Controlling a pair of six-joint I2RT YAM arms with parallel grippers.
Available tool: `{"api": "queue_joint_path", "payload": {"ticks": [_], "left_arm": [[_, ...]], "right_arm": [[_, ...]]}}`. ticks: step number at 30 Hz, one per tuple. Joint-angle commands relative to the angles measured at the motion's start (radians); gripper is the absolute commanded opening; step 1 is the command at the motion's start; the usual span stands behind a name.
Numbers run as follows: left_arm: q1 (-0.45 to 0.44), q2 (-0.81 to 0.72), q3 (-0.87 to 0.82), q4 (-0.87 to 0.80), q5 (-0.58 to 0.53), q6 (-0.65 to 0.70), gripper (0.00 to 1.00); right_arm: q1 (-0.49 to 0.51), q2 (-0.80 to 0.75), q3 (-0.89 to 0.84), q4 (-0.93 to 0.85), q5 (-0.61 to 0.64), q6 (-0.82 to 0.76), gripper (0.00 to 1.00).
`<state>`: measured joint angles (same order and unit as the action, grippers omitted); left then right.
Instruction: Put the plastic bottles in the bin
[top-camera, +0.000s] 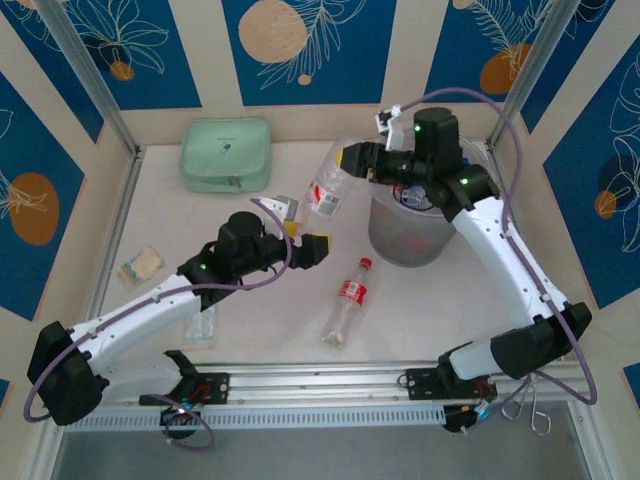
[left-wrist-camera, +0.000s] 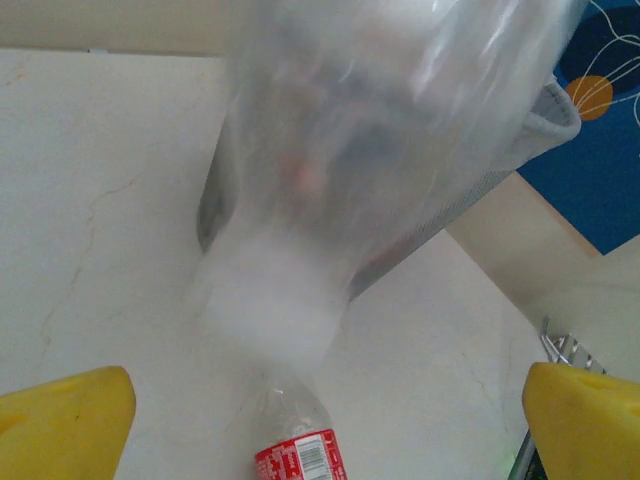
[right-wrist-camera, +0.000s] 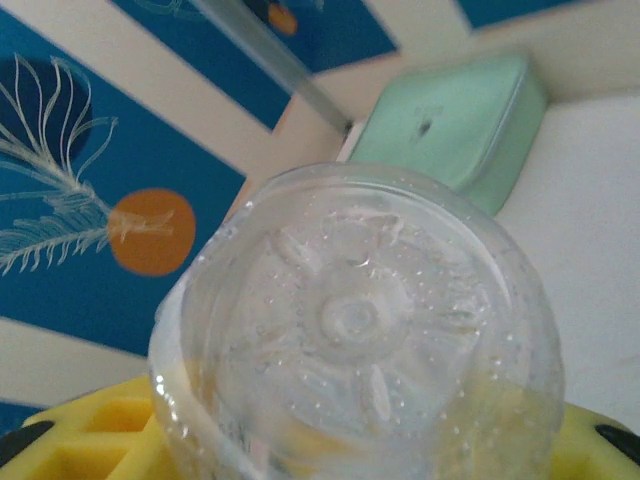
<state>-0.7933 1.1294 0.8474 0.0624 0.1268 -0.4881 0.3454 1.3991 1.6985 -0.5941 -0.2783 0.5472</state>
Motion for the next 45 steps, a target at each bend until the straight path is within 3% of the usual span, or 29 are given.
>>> {"api": "queue_joint_path", "payload": {"ticks": [1,4,13,20,27,45], "left_arm": [[0.002,-0.039,-0.011,-0.029,-0.008,0.015,1.00],[0.006,-0.022,-0.007,-0.022,0.027,0.009,1.00],[0.008,0.093,0.050,-0.071,0.040,-0.003,1.00],[0.008,0.179,0.057,-0.018,0.106,-0.038,1.00],[0.007,0.230,0.053,0.023,0.137,-0.055,1.00],[0.007,0.406,0.060,0.148,0.212,-0.113,1.00]], "right_arm": [[-0.087,-0.025,0.113,-0.110,0.045,-0.098,0.39],[-0.171,-0.037,0.187,-0.167,0.065,-0.130,0.32],[-0.306,-0.036,0.310,-0.320,0.240,-0.247,0.29],[-0.296,0.068,0.360,-0.438,0.271,-0.312,0.27],[-0.291,0.167,0.349,-0.480,0.115,-0.325,0.27],[-0.270,0.427,0.270,-0.502,0.210,-0.318,0.27]]}}
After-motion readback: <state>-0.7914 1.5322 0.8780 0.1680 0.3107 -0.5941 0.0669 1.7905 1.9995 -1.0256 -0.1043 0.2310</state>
